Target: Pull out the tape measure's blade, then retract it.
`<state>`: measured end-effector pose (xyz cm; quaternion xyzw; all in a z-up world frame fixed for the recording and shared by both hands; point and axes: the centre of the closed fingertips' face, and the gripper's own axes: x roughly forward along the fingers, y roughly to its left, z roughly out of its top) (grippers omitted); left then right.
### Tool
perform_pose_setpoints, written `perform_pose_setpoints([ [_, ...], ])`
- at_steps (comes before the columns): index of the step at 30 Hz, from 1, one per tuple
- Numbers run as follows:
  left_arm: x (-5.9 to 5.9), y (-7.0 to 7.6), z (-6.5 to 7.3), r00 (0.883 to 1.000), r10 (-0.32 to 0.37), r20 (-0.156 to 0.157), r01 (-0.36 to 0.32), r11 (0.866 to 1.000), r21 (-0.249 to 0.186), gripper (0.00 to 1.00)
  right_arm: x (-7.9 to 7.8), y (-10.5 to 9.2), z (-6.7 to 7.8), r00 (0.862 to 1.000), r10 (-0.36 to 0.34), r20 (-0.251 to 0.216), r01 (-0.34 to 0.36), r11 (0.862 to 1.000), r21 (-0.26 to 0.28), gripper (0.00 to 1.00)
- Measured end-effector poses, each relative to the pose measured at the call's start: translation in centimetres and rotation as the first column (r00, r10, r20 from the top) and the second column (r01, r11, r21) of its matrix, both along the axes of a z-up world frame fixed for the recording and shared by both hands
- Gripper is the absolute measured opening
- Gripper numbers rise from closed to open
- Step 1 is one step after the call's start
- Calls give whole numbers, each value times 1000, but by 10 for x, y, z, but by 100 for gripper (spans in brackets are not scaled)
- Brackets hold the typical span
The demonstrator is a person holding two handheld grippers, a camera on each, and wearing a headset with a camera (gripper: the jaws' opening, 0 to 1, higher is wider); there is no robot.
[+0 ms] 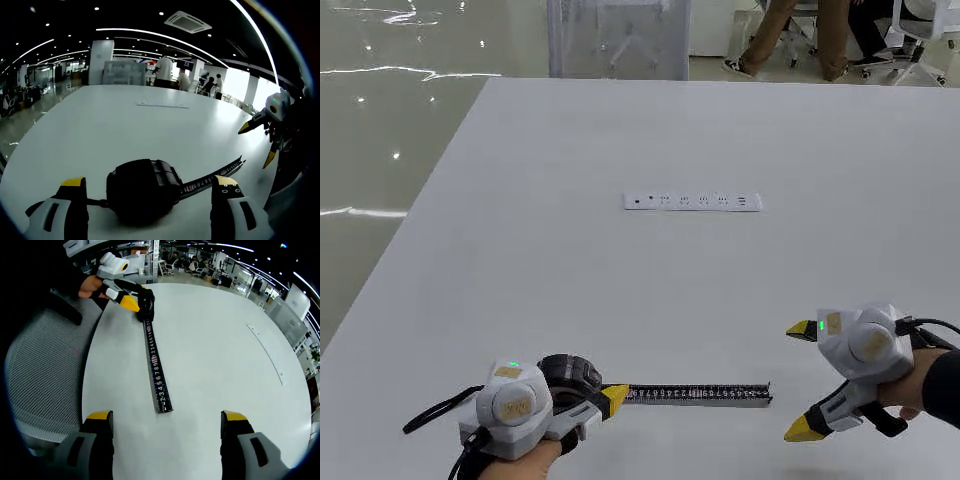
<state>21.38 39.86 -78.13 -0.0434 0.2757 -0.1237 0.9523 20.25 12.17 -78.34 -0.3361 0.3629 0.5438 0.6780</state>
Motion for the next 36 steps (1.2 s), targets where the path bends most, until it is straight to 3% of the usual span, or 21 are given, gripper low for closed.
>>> perform_pose_setpoints([
  [6,1,-2,1,1000,-10,18,10,1000,4,100,-1,8,-11,996,71,-55,-73,997,-35,72],
  [10,1,-4,2,999,-24,31,24,1000,13,100,-4,11,-17,989,104,-104,-109,993,-50,51],
  [15,0,-5,0,999,-26,29,25,1000,10,100,-6,10,-26,983,127,-129,-136,988,-68,36],
  [36,1,-4,2,999,-31,34,30,999,18,100,-3,10,-40,976,170,-139,-184,978,-96,15],
])
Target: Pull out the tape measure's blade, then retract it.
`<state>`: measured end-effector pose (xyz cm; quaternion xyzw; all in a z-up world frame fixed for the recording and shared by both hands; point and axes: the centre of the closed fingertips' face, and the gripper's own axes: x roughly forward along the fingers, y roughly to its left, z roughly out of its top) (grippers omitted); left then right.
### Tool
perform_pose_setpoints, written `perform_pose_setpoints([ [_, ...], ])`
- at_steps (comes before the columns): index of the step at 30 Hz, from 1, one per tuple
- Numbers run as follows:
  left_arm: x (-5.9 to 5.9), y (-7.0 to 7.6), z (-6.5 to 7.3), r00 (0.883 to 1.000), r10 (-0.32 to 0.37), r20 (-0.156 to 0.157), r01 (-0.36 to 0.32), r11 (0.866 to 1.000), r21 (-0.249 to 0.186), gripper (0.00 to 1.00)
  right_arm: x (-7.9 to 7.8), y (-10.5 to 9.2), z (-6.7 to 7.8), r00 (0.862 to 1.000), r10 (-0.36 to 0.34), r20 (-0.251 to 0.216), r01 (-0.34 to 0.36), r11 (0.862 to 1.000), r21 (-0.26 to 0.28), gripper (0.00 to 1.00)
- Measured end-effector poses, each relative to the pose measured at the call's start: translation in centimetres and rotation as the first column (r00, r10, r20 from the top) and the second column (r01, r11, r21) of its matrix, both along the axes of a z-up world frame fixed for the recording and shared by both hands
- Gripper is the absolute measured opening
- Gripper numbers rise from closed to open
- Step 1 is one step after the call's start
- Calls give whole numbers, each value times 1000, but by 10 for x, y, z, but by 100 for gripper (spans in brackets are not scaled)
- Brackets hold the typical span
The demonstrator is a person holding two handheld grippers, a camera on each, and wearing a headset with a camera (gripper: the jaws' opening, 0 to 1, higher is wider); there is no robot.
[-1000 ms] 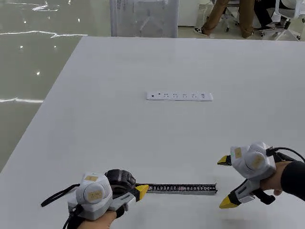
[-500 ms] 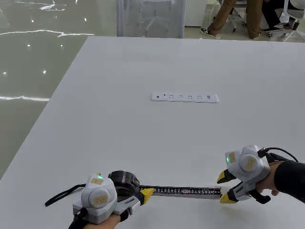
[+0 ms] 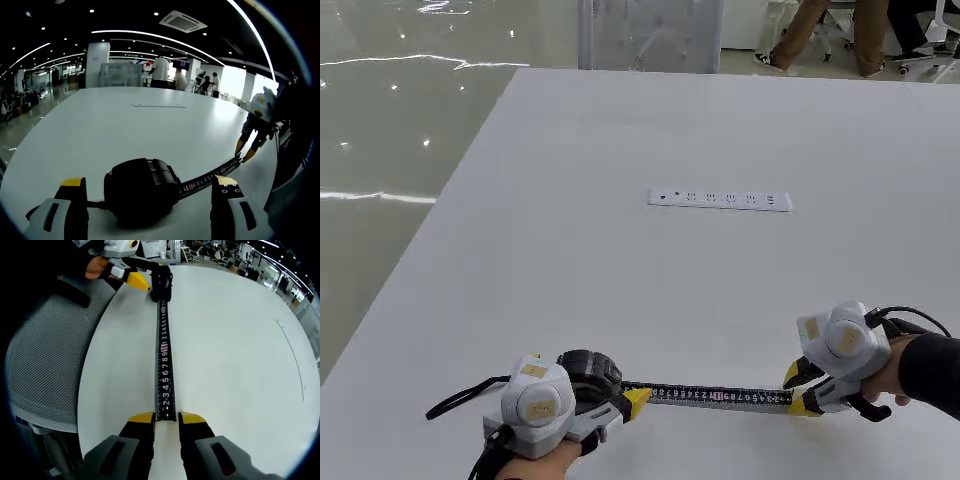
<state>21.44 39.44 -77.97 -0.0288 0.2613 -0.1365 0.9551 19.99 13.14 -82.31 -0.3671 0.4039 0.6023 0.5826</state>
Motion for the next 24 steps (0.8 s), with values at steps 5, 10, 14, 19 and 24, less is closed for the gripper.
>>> perform_pose_setpoints([
  [5,0,0,0,1000,4,0,-4,1000,-7,100,0,-1,-2,1000,7,8,-7,1000,-5,13],
  [10,1,0,0,1000,13,-2,-13,1000,-21,99,-1,0,-2,1000,3,4,-3,1000,0,13],
  [14,2,1,0,1000,25,2,-25,999,-31,97,-2,1,-3,1000,11,1,-11,1000,-3,13],
  [19,5,7,-7,997,62,-35,-65,995,-78,90,0,1,-4,999,-35,-9,35,999,-23,12],
  [24,6,9,-12,995,77,-65,-83,992,-92,82,0,1,-4,998,-55,-8,55,998,-15,12],
])
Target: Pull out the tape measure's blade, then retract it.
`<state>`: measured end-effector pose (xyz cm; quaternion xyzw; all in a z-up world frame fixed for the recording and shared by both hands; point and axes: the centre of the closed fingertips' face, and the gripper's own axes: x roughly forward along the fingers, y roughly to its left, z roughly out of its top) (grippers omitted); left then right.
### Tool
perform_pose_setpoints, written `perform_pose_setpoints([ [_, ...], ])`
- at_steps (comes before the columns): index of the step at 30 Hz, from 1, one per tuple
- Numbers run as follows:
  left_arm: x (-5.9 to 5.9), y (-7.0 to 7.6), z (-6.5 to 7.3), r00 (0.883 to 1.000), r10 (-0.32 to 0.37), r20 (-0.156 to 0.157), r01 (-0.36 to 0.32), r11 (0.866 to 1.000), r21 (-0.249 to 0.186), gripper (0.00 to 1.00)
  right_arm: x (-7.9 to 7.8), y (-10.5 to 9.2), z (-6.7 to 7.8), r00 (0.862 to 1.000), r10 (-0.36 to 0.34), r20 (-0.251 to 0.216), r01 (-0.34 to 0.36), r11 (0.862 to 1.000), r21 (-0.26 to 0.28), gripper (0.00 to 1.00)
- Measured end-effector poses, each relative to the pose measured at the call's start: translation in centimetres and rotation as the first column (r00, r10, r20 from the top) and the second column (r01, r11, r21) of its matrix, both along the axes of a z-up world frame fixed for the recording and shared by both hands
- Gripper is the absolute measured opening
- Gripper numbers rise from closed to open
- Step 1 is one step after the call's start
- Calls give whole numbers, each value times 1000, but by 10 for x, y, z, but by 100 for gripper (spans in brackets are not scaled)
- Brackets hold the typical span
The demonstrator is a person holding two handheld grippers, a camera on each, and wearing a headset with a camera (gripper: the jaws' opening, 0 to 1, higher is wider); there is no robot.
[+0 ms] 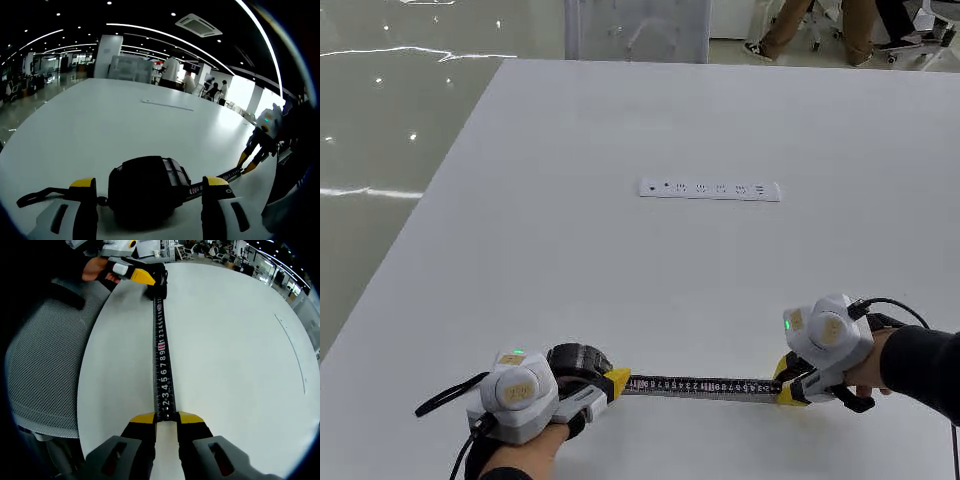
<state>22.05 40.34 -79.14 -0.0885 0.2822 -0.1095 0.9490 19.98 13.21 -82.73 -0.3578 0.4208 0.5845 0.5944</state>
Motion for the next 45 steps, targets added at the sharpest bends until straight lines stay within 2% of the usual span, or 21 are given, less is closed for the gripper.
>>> perform_pose_setpoints([
  [2,1,-1,-1,1000,3,-4,-2,1000,3,80,0,1,-1,1000,13,14,-13,1000,-4,12],
  [5,2,-5,-1,1000,4,-13,-4,1000,11,75,1,2,0,1000,-15,6,15,999,-28,12],
  [7,1,-6,1,1000,-2,-3,2,1000,22,69,1,1,-1,1000,-16,6,16,999,-34,12],
  [8,2,-3,1,1000,-2,7,2,998,61,68,2,1,-1,1000,-19,4,20,999,-38,11],
  [10,2,0,0,1000,7,3,-7,998,68,63,1,1,-1,1000,-20,3,20,999,-43,11],
  [16,2,0,-1,1000,9,-12,-8,997,78,62,1,0,-1,1000,-24,-1,24,999,-49,12],
  [19,2,-1,-2,999,4,-42,0,995,98,61,2,-1,-1,1000,-5,-5,5,999,-43,11],
  [30,0,0,-4,998,-21,-53,29,989,148,60,1,4,0,1000,-18,-12,18,999,-27,12],
  [39,0,0,-5,998,-22,-61,31,989,147,60,0,10,-1,1000,-19,5,19,1000,-17,12],
  [45,-1,0,-5,997,-20,-71,30,989,142,60,0,17,-1,999,-45,5,45,999,16,11],
])
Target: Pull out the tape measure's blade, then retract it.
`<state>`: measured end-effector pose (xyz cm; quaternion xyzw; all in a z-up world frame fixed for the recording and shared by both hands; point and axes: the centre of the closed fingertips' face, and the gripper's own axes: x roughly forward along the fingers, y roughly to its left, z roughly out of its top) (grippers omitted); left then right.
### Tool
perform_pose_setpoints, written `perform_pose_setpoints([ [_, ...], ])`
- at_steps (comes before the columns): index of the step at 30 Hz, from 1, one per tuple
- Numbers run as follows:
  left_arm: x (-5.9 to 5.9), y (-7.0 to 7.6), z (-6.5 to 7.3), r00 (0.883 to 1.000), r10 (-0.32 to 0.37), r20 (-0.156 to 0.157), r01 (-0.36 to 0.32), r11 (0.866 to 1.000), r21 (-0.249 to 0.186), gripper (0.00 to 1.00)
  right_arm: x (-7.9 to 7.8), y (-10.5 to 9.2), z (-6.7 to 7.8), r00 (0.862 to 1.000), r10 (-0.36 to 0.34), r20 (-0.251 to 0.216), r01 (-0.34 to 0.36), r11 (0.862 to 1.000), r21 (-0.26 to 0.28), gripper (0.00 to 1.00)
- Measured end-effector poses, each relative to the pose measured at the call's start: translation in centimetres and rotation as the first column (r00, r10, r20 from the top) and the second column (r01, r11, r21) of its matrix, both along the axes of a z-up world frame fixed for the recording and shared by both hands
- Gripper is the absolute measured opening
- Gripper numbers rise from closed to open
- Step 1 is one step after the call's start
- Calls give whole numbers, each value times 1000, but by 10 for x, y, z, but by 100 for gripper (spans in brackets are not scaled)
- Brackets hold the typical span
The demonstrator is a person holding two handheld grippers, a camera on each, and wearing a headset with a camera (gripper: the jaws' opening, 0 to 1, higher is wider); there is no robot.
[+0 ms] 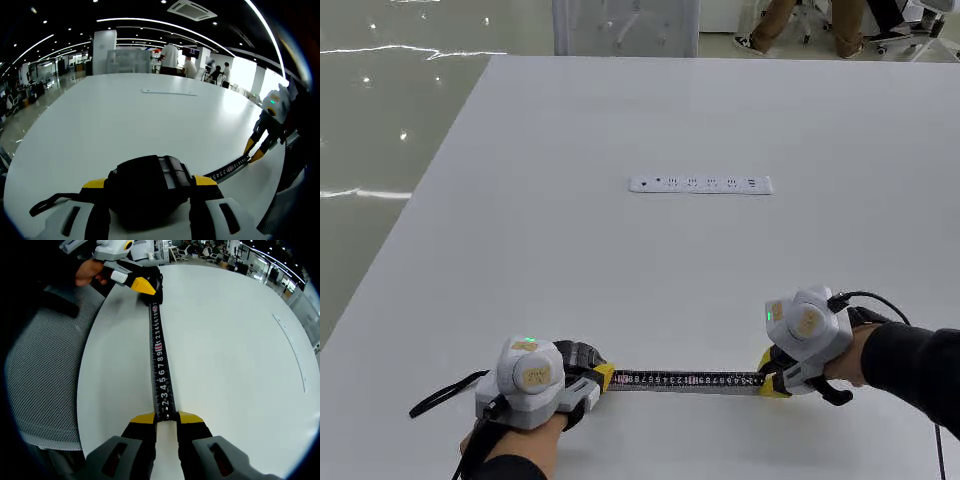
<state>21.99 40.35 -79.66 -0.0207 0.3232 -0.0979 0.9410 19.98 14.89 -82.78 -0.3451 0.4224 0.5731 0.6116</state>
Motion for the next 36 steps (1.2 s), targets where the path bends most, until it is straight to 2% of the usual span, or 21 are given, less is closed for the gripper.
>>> perform_pose_setpoints([
  [36,0,0,-1,1000,-2,-8,2,1000,-5,60,-2,23,1,999,28,14,-28,1000,13,12],
])
